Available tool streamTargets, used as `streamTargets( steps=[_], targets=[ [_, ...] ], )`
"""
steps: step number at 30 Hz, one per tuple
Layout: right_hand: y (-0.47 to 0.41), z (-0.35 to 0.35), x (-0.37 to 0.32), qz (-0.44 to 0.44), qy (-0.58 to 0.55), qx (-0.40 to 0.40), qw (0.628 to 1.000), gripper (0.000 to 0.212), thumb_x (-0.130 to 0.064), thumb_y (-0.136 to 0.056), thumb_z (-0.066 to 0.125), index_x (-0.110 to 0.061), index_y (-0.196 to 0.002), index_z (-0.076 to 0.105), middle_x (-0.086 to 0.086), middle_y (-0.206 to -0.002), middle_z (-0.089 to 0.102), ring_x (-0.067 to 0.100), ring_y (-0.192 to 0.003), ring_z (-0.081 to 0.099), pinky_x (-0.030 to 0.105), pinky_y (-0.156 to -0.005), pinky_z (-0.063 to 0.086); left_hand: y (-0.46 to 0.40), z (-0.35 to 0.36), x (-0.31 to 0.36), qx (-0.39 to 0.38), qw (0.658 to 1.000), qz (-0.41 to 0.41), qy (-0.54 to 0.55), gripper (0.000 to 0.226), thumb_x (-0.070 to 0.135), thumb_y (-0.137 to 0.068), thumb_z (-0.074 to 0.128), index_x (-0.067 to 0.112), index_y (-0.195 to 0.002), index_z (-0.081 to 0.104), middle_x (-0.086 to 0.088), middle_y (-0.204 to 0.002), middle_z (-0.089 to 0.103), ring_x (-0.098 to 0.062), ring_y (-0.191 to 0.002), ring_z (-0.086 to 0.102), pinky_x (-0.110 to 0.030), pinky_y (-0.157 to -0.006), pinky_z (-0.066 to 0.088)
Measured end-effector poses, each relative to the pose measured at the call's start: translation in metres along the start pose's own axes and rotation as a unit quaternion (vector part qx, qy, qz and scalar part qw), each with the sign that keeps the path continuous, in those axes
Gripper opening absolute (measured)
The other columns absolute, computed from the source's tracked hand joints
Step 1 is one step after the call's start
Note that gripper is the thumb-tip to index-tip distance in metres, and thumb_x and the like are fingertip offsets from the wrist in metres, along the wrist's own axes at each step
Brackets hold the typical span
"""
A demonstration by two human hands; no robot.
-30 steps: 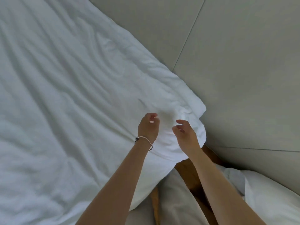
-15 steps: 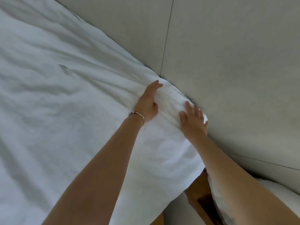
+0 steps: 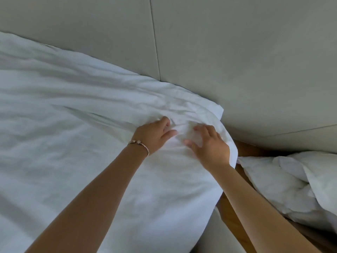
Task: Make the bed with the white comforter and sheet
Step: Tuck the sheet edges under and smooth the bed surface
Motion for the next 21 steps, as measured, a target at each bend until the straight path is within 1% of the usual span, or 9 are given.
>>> streamTargets(
  steps=[3,6,10,13,14,16,18,19,21],
  targets=[
    [-0.006,-0.006,0.011,0.031,-0.063,0.028,0.997,0.037,-0.048,-0.098,0.044,-0.031,-0.131,0.049,-0.002,-0.126,0.053,0.029,-0.095,0.061,0.034,-0.069,0.044,-0.002,0.0,-0.004,-0.029,0.999,-0.037,0.026,0.023,0.037,-0.099,0.044,0.026,-0.118,0.053,-0.006,-0.089,0.066,-0.031,-0.087,0.061,-0.032,-0.069,0.044],
    [-0.016,-0.006,0.016,0.035,-0.051,-0.029,0.998,0.059,-0.055,-0.084,0.064,-0.042,-0.136,0.041,-0.005,-0.118,0.055,0.026,-0.098,0.06,0.036,-0.075,0.05,-0.001,0.006,-0.008,-0.098,0.993,-0.06,0.035,0.05,0.041,-0.083,0.063,0.049,-0.127,0.042,0.009,-0.076,0.062,-0.02,-0.076,0.059,-0.026,-0.066,0.043],
    [-0.015,-0.001,0.013,0.022,0.059,-0.106,0.992,0.115,-0.071,-0.06,0.073,-0.05,-0.147,0.001,-0.006,-0.141,0.038,0.025,-0.111,0.058,0.035,-0.074,0.051,-0.006,0.005,-0.013,-0.071,0.986,-0.044,-0.144,0.091,0.065,-0.069,0.063,0.051,-0.142,0.01,0.01,-0.117,0.05,-0.02,-0.111,0.053,-0.034,-0.085,0.044],
    [-0.009,0.002,0.019,0.059,0.05,-0.117,0.99,0.124,-0.077,-0.06,0.07,-0.048,-0.149,-0.012,-0.009,-0.155,0.022,0.024,-0.115,0.058,0.032,-0.071,0.048,-0.011,0.003,-0.009,-0.016,0.981,0.015,-0.19,0.099,0.069,-0.062,0.065,0.042,-0.145,0.02,0.004,-0.126,0.037,-0.022,-0.119,0.04,-0.034,-0.096,0.031],
    [-0.008,0.0,0.02,0.066,0.063,-0.101,0.991,0.119,-0.077,-0.064,0.067,-0.044,-0.151,-0.007,-0.009,-0.155,0.023,0.024,-0.109,0.06,0.03,-0.067,0.045,-0.013,0.001,-0.006,0.003,0.986,0.045,-0.161,0.095,0.063,-0.061,0.07,0.039,-0.143,0.03,0.003,-0.126,0.039,-0.021,-0.118,0.041,-0.033,-0.097,0.031],
    [-0.01,-0.018,0.008,-0.001,0.091,0.042,0.995,0.089,-0.069,-0.073,0.067,-0.032,-0.147,0.034,-0.004,-0.143,0.043,0.025,-0.09,0.066,0.028,-0.06,0.043,-0.014,0.0,-0.006,0.018,0.992,0.105,-0.063,0.071,0.044,-0.065,0.079,0.029,-0.129,0.051,0.003,-0.123,0.049,-0.022,-0.115,0.047,-0.034,-0.096,0.037],
    [-0.001,-0.034,-0.022,-0.164,0.049,0.209,0.963,0.036,-0.045,-0.082,0.071,-0.021,-0.109,0.07,0.002,-0.107,0.065,0.025,-0.072,0.065,0.03,-0.06,0.044,-0.013,-0.005,-0.006,0.045,0.985,0.162,-0.027,0.034,0.03,-0.074,0.075,0.021,-0.105,0.064,0.001,-0.114,0.059,-0.023,-0.108,0.055,-0.035,-0.091,0.045],
    [0.001,-0.031,-0.036,-0.24,0.018,0.217,0.946,0.017,-0.033,-0.086,0.068,-0.019,-0.094,0.073,0.001,-0.093,0.067,0.025,-0.067,0.063,0.031,-0.061,0.044,-0.012,-0.009,-0.01,0.068,0.982,0.171,-0.031,0.021,0.029,-0.077,0.069,0.019,-0.095,0.067,0.001,-0.108,0.061,-0.021,-0.104,0.056,-0.034,-0.088,0.046],
    [-0.004,-0.012,-0.052,-0.28,-0.016,0.116,0.953,0.015,-0.021,-0.089,0.058,-0.018,-0.086,0.072,-0.001,-0.083,0.066,0.027,-0.062,0.061,0.03,-0.057,0.043,-0.012,-0.015,-0.019,0.104,0.98,0.166,-0.043,0.021,0.034,-0.083,0.057,0.017,-0.083,0.069,0.001,-0.094,0.062,-0.018,-0.093,0.052,-0.031,-0.082,0.041]
  ],
)
Point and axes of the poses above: each hand's wrist, its own y-axis away from the middle knuckle, its own z-axis out of the palm, x = y × z, the point moved 8 cm from there along -y, towards the middle knuckle
